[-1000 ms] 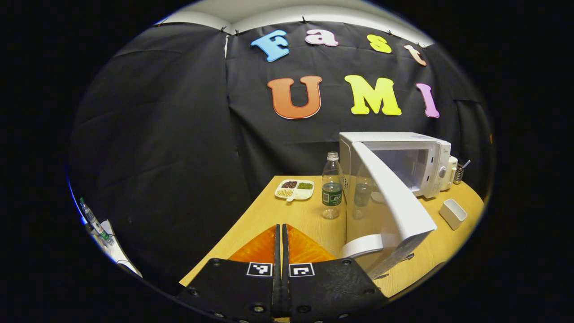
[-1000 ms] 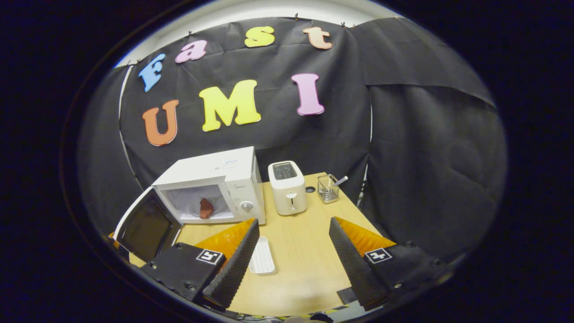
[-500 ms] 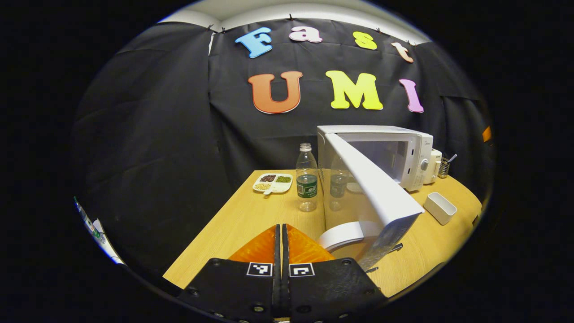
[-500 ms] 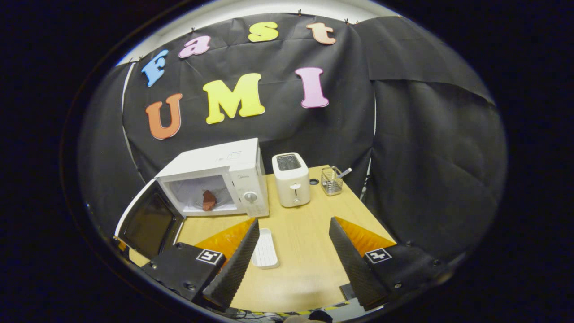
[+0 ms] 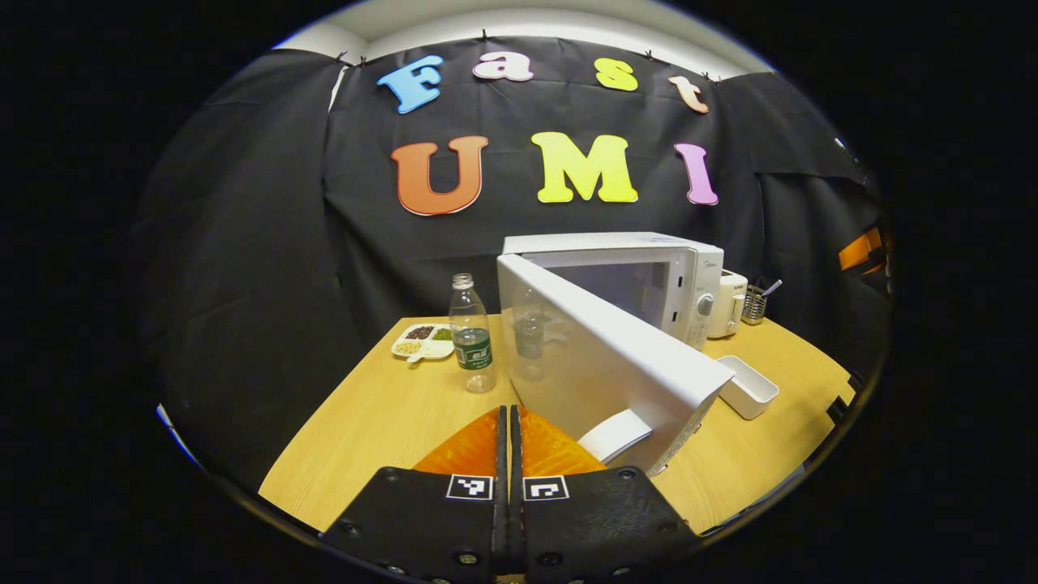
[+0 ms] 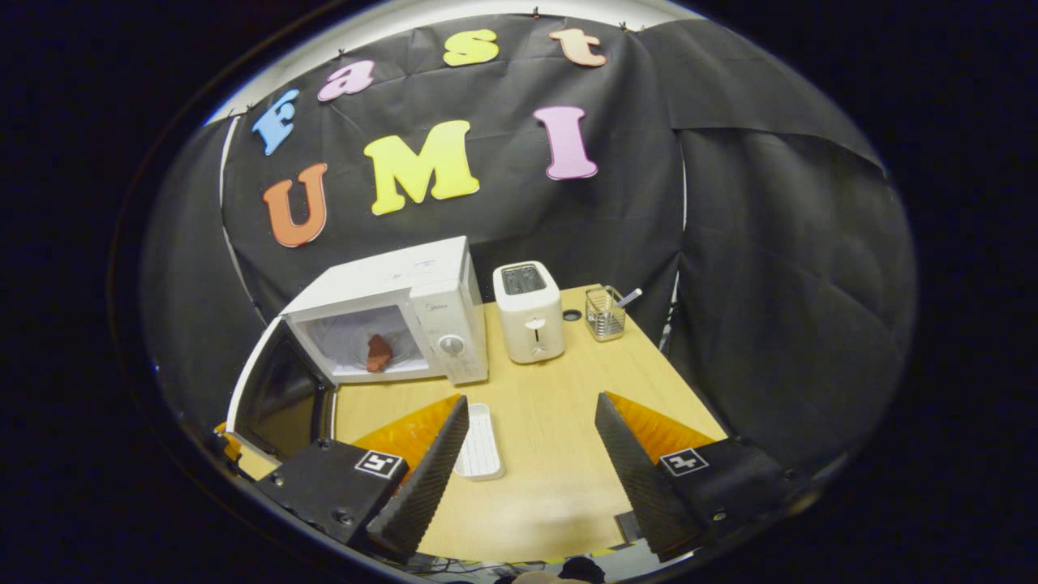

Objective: Open the microwave oven with the left hand, put the food in, and close the microwave oven.

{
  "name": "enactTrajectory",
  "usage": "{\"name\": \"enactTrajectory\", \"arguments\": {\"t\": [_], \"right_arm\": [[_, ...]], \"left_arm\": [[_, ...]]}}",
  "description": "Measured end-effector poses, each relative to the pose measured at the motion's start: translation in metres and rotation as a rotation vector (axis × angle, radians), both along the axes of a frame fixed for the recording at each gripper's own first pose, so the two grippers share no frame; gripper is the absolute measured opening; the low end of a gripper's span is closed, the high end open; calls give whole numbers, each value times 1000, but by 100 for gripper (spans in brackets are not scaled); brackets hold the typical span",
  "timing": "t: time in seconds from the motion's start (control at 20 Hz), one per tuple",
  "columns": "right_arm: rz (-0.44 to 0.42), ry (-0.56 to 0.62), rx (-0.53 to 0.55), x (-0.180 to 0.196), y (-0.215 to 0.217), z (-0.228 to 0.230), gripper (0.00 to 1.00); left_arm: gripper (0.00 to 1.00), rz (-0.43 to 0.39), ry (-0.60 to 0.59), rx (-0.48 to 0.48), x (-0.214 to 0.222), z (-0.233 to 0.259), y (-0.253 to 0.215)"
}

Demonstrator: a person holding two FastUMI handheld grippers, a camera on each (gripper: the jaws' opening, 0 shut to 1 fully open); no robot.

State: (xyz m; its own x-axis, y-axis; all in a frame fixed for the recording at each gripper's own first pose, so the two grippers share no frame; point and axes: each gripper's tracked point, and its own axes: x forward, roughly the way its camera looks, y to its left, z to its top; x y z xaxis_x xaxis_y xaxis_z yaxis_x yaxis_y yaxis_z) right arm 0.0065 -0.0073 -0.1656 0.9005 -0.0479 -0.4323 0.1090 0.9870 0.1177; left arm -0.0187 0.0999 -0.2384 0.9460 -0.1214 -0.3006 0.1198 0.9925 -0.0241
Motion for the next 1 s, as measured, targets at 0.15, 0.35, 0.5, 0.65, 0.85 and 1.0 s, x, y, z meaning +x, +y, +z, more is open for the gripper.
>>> {"name": "enactTrajectory", "arguments": {"t": [0.15,0.35,0.5,0.65,0.85,1.0], "right_arm": [[5,2,10,9,-8,1,100],[7,2,1,16,-27,4,100],[-1,12,9,20,-42,1,100],[-5,19,9,27,-56,0,100],[7,32,-2,38,-69,-3,100],[24,32,-6,49,-74,-2,90]], "left_arm": [[0,-53,-23,-2,8,12,-35],[0,-90,-28,8,23,15,-71],[0,-112,-26,2,32,16,-96],[0,-129,-20,-4,44,15,-116],[0,-139,-13,-6,61,12,-139],[0,-153,-18,2,72,13,-156]]}}
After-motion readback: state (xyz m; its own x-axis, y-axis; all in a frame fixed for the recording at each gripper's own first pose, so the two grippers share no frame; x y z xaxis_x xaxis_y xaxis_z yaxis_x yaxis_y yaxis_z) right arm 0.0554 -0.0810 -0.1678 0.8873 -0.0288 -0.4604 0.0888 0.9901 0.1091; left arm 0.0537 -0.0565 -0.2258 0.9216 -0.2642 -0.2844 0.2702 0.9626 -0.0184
